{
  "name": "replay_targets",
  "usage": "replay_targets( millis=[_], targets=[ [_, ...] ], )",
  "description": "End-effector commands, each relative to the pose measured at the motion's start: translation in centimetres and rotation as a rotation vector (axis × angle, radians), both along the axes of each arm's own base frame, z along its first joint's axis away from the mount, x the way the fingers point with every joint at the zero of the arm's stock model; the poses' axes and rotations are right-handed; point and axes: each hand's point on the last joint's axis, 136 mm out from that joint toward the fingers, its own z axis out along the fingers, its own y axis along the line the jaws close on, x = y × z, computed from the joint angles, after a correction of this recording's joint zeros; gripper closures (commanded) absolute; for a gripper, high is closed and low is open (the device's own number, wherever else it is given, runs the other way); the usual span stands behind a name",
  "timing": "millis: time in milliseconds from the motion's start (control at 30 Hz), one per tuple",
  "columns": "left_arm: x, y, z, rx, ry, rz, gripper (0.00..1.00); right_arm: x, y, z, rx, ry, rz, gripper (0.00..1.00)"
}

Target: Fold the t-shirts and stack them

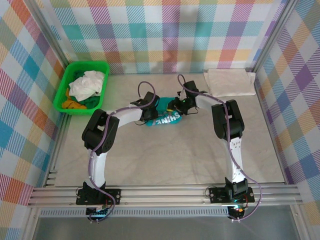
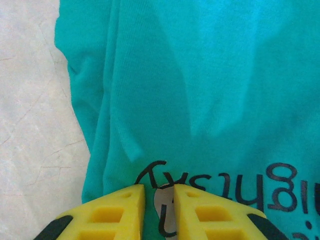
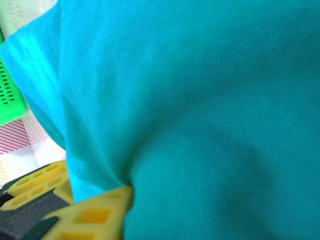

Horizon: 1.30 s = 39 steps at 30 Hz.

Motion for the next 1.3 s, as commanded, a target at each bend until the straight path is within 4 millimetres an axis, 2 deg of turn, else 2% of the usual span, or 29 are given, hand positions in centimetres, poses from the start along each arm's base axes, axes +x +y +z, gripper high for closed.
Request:
replay_targets(
  millis=[0, 133, 267, 367, 433, 533, 600, 700, 767, 833, 933, 1000, 1133, 1267],
  targets=[
    [-1.4, 1.7, -0.6, 0.057, 0.065, 0.0, 0.77, 0.9, 0.4, 0.3, 0.008, -0.026, -0.021, 0.78],
    [-1.1, 2.1, 0.8, 0.068, 0.029, 0.007, 0.75, 1.5, -0.7, 0.7, -0.035, -0.043, -0.05, 0.99],
    [-0.4, 3.1, 1.9, 0.085, 0.008, 0.028, 0.73, 1.7, -2.8, 0.7, -0.163, -0.076, -0.054, 1.0],
    [0.2, 3.7, 3.1, 0.099, -0.014, 0.043, 0.65, 1.8, -4.4, 0.6, -0.222, -0.088, -0.046, 1.0],
    [0.5, 3.7, 4.9, 0.092, -0.05, 0.044, 0.61, 2.1, -5.4, 0.8, -0.256, -0.103, -0.03, 1.0],
    [0.2, 3.9, 9.0, 0.052, -0.123, 0.06, 0.52, 2.5, -6.7, 1.7, -0.319, -0.15, 0.012, 1.0],
    [-0.3, 4.3, 12.1, 0.018, -0.188, 0.074, 0.44, 2.7, -7.6, 2.5, -0.369, -0.184, 0.041, 1.0],
    [-1.5, 4.9, 16.6, -0.034, -0.292, 0.077, 0.26, 3.3, -8.9, 3.9, -0.404, -0.24, 0.05, 1.0],
    [-2.4, 5.4, 18.9, -0.058, -0.349, 0.067, 0.21, 3.7, -9.8, 5.0, -0.416, -0.264, 0.054, 1.0],
    [-3.2, 5.7, 20.2, -0.07, -0.385, 0.052, 0.19, 4.1, -10.5, 6.3, -0.449, -0.303, 0.072, 1.0],
    [-4.2, 6.3, 20.4, -0.066, -0.412, 0.042, 0.19, 4.7, -11.5, 8.2, -0.535, -0.381, 0.129, 1.0],
    [-4.9, 6.5, 19.3, -0.054, -0.397, 0.027, 0.19, 5.3, -12.4, 8.9, -0.605, -0.424, 0.162, 1.0],
    [-5.1, 6.3, 18.0, -0.064, -0.389, 0.013, 0.18, 6.9, -14.3, 10.5, -0.724, -0.493, 0.205, 1.0],
    [-5.3, 5.0, 17.5, -0.091, -0.385, -0.044, 0.17, 8.8, -16.3, 12.3, -0.807, -0.558, 0.205, 1.0]
  ],
)
